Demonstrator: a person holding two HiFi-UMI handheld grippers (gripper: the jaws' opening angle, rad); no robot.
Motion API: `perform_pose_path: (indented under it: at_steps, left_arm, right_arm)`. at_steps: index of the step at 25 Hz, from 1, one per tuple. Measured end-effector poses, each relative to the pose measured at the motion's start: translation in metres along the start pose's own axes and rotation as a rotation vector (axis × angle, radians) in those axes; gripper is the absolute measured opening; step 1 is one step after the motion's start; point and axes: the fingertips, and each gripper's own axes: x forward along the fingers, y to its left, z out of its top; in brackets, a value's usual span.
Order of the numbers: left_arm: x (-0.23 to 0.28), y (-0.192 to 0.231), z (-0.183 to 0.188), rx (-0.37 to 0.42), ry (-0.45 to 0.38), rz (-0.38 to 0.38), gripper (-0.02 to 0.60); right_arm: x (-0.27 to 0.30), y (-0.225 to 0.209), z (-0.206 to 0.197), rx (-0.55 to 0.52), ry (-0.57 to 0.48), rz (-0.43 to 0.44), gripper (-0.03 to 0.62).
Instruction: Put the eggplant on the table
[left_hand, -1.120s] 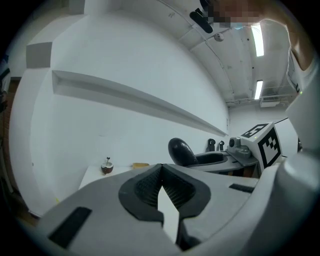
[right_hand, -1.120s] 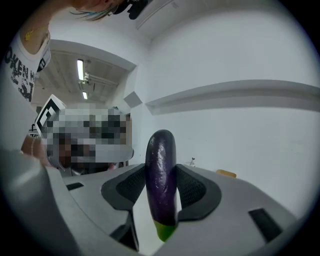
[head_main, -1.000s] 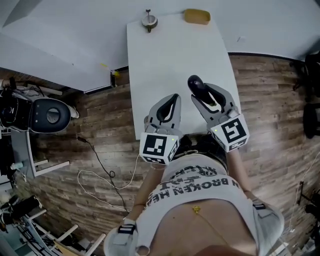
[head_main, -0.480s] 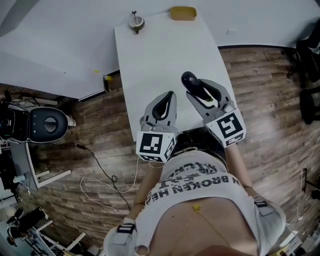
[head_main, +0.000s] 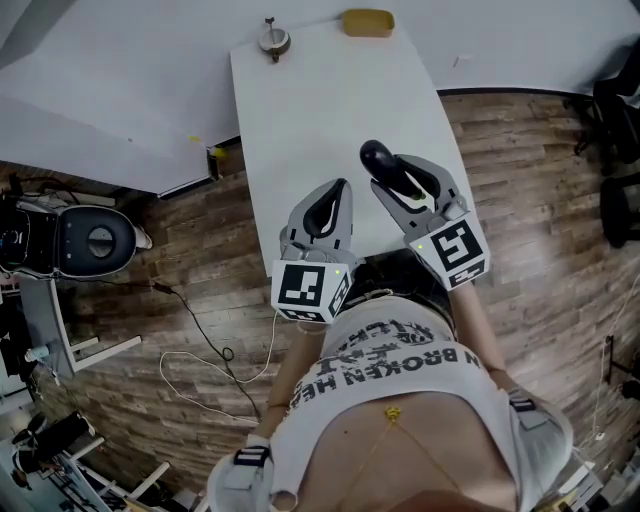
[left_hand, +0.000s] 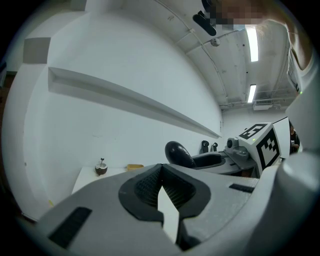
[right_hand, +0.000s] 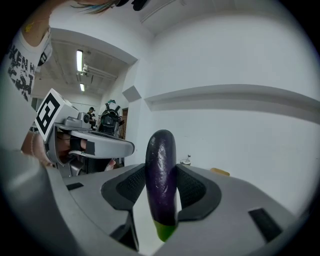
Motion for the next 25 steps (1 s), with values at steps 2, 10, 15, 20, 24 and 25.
perform_pose_path:
  at_steps: [2, 10, 15, 20, 24, 25]
  left_arm:
    - [-0.001, 0.001, 0.001, 0.000, -0.002, -0.001, -0.002]
    - [-0.008, 0.005, -0.002, -0.002, 0.001, 0.009, -0.002]
    - [-0.012, 0.011, -0.006, -0.008, 0.007, 0.022, -0.002]
    - [-0.016, 0.016, -0.012, -0.014, 0.020, 0.034, -0.002]
    - [-0.019, 0.019, -0.014, -0.020, 0.021, 0.043, -0.002]
    - [-0.020, 0.020, -0.015, -0.020, 0.023, 0.045, -0.002]
  right_arm:
    - [0.002, 0.000, 0.000, -0.003, 0.006, -0.001, 0.190]
    - [0.012, 0.003, -0.014, -0.031, 0.051, 0.009, 0.190]
    - [0.024, 0.005, -0.026, -0.048, 0.097, 0.027, 0.190]
    - [0.035, 0.009, -0.042, -0.049, 0.152, 0.052, 0.190]
    - [0.042, 0.011, -0.057, -0.067, 0.197, 0.068, 0.190]
    - [0.044, 0.012, -0.061, -0.074, 0.211, 0.072, 0.190]
